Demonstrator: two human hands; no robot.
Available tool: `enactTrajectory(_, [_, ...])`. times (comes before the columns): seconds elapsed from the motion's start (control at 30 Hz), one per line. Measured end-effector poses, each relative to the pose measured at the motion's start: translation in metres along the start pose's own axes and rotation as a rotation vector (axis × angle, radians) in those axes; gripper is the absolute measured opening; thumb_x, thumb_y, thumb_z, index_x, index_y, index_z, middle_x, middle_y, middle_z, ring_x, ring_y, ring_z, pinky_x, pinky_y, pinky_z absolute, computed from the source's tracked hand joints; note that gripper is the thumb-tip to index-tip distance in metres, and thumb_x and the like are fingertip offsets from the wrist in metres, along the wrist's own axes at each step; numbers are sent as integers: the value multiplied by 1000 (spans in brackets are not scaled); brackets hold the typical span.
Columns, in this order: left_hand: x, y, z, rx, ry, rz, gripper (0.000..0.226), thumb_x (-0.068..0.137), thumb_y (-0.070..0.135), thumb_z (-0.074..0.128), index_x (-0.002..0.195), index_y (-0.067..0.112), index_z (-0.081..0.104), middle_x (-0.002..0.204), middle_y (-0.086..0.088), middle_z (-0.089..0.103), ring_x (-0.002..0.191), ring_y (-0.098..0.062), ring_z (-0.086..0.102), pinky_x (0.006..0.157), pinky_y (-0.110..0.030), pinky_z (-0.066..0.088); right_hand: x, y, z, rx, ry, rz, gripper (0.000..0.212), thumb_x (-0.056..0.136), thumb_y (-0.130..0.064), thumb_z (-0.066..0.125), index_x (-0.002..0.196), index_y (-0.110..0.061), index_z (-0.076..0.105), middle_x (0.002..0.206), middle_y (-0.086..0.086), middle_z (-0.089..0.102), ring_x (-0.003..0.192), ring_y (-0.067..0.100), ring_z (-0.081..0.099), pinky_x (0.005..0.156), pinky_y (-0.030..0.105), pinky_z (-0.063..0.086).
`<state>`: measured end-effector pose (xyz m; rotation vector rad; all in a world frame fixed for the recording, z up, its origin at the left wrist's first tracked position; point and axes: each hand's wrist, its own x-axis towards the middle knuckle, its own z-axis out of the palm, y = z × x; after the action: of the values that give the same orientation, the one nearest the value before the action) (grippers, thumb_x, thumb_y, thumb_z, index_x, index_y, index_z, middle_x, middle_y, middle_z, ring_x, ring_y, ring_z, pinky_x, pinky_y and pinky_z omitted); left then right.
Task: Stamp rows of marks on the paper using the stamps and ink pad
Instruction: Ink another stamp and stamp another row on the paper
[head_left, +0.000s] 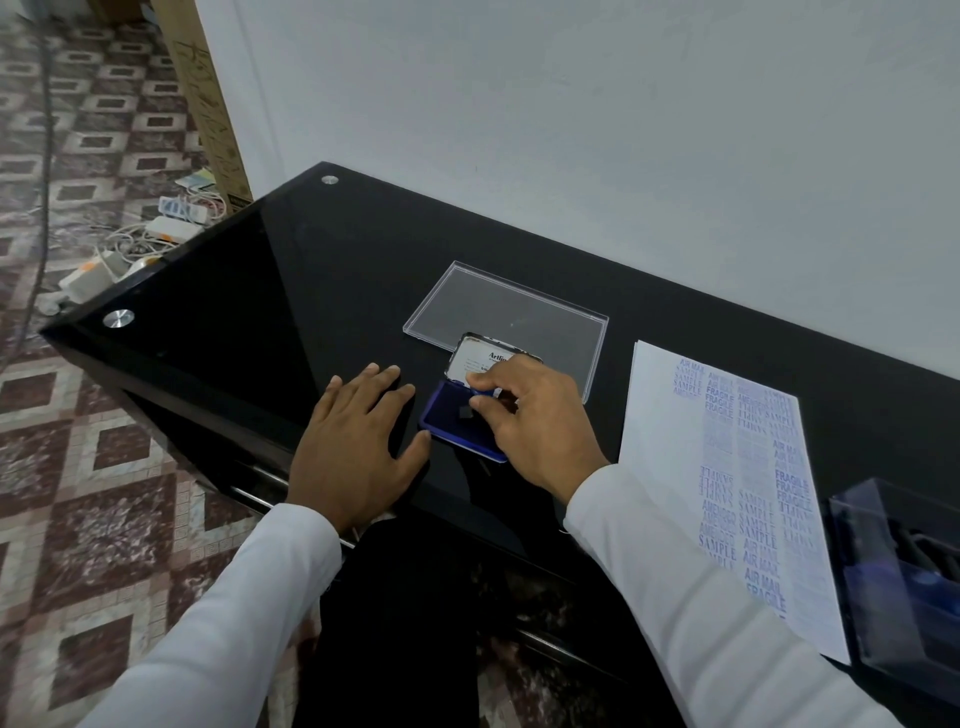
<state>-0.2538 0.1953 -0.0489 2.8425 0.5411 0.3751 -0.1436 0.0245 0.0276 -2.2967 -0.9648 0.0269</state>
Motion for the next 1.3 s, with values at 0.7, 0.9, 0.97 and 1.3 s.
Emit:
enactTrajectory(0.7, [0, -1, 0, -7, -8, -3, 73, 88, 68, 29, 145, 28, 50, 158, 3, 38, 150, -17, 25, 125, -44, 11, -4, -1, 0, 10, 2, 5, 21, 92, -20, 69, 113, -19, 71, 113, -2, 67, 103, 12, 61, 90, 22, 50])
enactTrajectory(0.9, [0, -1, 0, -18, 1, 0, 71, 88, 67, 32, 144, 27, 51, 158, 3, 39, 150, -17, 26, 124, -44, 11, -3, -2, 1, -6, -5, 10, 25, 94, -21, 65, 119, -20, 70, 115, -2, 67, 105, 11, 60, 89, 16, 43])
enactTrajectory(0.97, [0, -1, 0, -24, -1, -1, 70, 88, 66, 34, 144, 27, 51, 158, 3, 39, 150, -16, 25, 124, -42, 9, -5, -1, 1, -5, -3, 6, 25, 95, -22, 65, 120, -20, 69, 116, -1, 67, 107, 12, 60, 91, 19, 45])
enactTrajectory(1.3, [3, 18, -17, -188, -16, -18, 64, 92, 52, 60, 148, 23, 47, 159, 1, 36, 151, -18, 22, 125, -44, 11, -21, 4, -8, 96, 118, 12, 27, 94, -20, 67, 121, -19, 69, 117, -3, 68, 104, 10, 62, 92, 28, 55])
